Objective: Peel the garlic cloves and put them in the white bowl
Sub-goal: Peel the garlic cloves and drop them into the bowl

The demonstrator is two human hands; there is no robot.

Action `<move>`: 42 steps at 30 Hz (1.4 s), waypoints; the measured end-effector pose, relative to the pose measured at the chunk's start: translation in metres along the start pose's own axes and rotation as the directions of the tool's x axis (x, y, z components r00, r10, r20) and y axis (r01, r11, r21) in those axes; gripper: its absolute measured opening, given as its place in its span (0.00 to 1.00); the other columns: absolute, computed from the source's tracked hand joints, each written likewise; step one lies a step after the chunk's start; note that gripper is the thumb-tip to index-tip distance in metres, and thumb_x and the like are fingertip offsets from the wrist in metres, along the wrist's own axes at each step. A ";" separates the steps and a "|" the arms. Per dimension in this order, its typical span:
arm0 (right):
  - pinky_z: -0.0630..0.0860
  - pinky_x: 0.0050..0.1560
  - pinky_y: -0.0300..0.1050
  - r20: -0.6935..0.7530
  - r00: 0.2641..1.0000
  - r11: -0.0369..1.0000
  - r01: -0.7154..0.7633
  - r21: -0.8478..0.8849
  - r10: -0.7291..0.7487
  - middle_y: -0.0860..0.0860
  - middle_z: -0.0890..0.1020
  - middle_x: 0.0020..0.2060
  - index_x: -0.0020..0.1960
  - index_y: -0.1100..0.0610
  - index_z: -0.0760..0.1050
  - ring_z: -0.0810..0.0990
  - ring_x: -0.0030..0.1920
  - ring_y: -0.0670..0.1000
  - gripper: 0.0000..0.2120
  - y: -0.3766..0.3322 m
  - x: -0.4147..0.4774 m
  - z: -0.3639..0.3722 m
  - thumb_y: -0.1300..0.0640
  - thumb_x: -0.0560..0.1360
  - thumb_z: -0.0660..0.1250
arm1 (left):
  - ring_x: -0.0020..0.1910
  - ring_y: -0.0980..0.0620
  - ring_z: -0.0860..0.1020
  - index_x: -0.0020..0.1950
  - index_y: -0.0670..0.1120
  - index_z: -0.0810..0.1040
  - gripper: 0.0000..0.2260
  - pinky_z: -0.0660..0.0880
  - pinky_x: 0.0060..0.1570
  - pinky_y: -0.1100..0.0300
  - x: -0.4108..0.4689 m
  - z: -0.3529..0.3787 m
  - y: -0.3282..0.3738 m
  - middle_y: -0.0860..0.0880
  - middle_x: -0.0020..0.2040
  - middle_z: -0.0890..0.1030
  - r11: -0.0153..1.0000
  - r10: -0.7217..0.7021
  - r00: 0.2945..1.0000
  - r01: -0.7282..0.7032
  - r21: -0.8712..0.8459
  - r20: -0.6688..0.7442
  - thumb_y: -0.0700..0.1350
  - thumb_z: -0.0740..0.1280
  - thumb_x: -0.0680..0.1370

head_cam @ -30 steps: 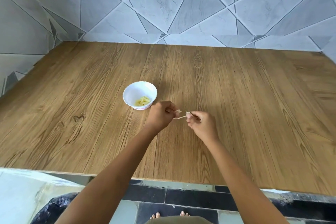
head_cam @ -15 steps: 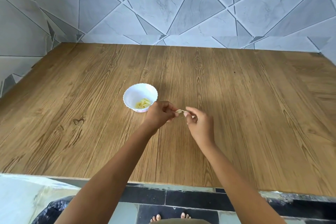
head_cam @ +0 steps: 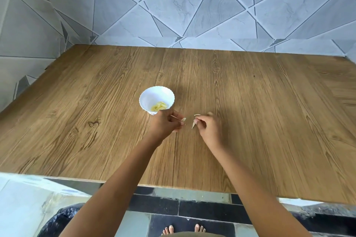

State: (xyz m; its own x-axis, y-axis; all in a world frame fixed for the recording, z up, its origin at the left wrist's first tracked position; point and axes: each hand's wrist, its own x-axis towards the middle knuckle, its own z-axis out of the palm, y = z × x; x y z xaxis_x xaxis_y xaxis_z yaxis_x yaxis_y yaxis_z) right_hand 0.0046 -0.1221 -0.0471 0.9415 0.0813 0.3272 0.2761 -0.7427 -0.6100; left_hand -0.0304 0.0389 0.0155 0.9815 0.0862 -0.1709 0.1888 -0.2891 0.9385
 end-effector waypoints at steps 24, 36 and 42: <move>0.64 0.67 0.56 0.149 0.983 0.969 0.134 -0.209 -0.103 0.57 0.76 0.64 0.64 0.61 0.74 0.72 0.67 0.59 0.24 -0.022 -0.095 -0.013 0.48 0.78 0.54 | 0.34 0.64 0.77 0.44 0.44 0.85 0.04 0.69 0.39 0.78 -0.051 -0.011 -0.017 0.56 0.35 0.80 0.884 0.193 0.979 -0.203 0.421 0.066 0.39 0.72 0.72; 0.63 0.68 0.58 0.169 0.981 0.967 0.128 -0.222 -0.091 0.57 0.75 0.65 0.64 0.61 0.74 0.71 0.67 0.58 0.25 -0.023 -0.096 -0.014 0.47 0.78 0.52 | 0.32 0.45 0.80 0.43 0.45 0.81 0.05 0.77 0.30 0.54 -0.051 -0.004 -0.025 0.47 0.38 0.81 0.376 0.396 0.872 -0.439 0.816 0.287 0.36 0.68 0.73; 0.62 0.67 0.56 0.171 0.981 0.961 0.130 -0.244 -0.089 0.57 0.76 0.64 0.63 0.61 0.75 0.72 0.67 0.58 0.24 -0.022 -0.095 -0.013 0.48 0.77 0.52 | 0.17 0.50 0.70 0.34 0.44 0.77 0.14 0.64 0.13 0.64 -0.056 -0.004 -0.030 0.49 0.28 0.74 0.236 0.471 0.812 -0.494 0.837 0.346 0.34 0.79 0.57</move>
State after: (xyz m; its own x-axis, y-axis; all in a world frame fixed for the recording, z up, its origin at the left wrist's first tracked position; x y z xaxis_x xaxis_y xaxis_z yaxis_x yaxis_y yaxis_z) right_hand -0.0939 -0.1219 -0.0556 0.9323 0.2594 0.2520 0.3402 -0.8654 -0.3680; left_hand -0.0910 0.0461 -0.0020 0.8963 -0.3959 0.1996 -0.4136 -0.9088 0.0550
